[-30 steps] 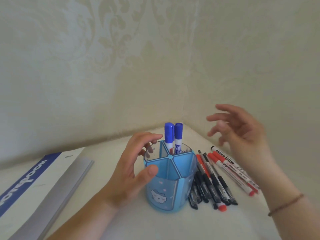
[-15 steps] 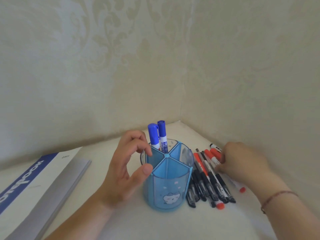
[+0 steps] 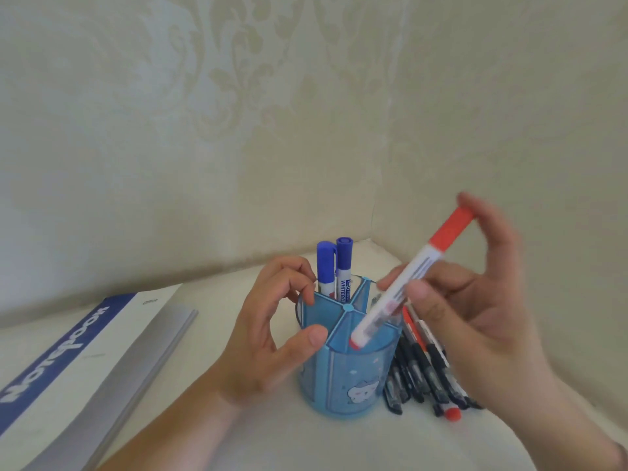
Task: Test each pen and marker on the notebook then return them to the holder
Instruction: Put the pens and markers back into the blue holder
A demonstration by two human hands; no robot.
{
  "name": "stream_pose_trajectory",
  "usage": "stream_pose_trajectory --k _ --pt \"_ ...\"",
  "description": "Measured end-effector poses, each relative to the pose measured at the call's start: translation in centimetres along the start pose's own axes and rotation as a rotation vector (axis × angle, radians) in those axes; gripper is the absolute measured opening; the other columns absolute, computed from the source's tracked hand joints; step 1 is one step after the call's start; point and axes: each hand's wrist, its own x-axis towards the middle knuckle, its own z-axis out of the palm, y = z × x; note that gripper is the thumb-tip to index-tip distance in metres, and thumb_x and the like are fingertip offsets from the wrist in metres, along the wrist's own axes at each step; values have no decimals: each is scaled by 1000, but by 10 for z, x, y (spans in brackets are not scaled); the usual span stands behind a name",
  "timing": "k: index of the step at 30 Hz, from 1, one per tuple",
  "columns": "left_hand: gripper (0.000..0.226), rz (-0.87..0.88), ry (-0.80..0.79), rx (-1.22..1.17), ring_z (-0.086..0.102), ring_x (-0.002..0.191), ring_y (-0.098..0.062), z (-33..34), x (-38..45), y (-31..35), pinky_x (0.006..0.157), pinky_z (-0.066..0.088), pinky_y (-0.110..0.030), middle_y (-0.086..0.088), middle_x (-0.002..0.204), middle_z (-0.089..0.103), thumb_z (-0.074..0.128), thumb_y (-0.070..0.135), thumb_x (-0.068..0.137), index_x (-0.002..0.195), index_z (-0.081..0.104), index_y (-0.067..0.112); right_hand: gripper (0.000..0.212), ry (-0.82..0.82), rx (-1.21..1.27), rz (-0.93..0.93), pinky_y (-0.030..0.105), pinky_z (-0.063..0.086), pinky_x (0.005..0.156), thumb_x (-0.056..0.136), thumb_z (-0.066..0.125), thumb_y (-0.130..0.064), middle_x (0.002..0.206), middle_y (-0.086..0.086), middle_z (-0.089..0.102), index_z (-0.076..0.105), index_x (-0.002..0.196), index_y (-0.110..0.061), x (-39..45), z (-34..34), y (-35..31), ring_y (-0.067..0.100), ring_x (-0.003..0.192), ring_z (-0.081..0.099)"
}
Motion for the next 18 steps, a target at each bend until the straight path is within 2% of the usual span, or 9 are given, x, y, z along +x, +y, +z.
stream_pose_trajectory --k 1,4,7,9,11,12,14,16,18 --pt "28 1 0 1 47 98 -34 0 0 0 80 41 -42 -7 106 50 59 34 77 88 52 9 63 -50 -124 -7 34 51 70 88 67 -27 89 2 75 31 138 -41 -2 -1 3 25 75 67" --pt "28 8 -4 12 48 98 -34 0 0 1 79 42 -45 -8 106 50 59 34 77 88 52 9 40 -147 -445 -128 9 39 78 82 72 -24 99 -19 66 60 120 -33 -4 -1 4 8 91 61" --pt "29 3 -3 29 48 98 -34 0 0 1 79 42 -42 -8 105 50 59 34 77 88 52 9 34 -148 -358 -95 16 42 73 82 68 -40 102 -16 67 64 115 -34 -1 -3 2 10 87 59" --pt "32 2 -5 30 47 97 -33 0 1 1 79 40 -37 -7 104 50 60 39 79 88 52 9 28 -24 -223 25 28 46 62 85 68 -37 96 -5 70 64 113 -35 5 -17 5 14 75 58" --pt "44 7 0 27 47 96 -33 0 2 2 78 39 -36 -6 104 50 59 52 84 88 52 10 20 86 -489 168 17 45 55 88 69 -20 86 -6 69 67 100 -36 13 -43 16 13 63 58" --pt "47 9 2 27 47 96 -33 0 2 2 77 40 -38 -6 104 49 57 57 85 89 52 10 21 39 -766 270 12 43 54 87 69 -17 82 -11 68 66 91 -38 15 -57 24 10 60 57" --pt "42 6 2 32 47 95 -33 0 1 2 77 40 -38 -7 102 49 59 52 83 88 52 10 18 -161 -1169 522 15 45 61 84 69 -27 83 -17 67 60 78 -42 13 -75 38 2 67 58" --pt "31 0 1 31 46 94 -31 1 0 1 78 39 -37 -7 102 49 59 39 79 88 51 10 9 -270 -1338 731 27 52 72 78 68 -38 89 -17 65 59 79 -40 10 -79 48 9 80 61" --pt "27 3 5 25 46 92 -31 1 0 1 77 39 -36 -7 101 48 57 35 77 87 51 10 10 -260 -1429 739 28 52 73 76 65 -41 92 -14 64 61 85 -38 9 -76 50 15 85 61"
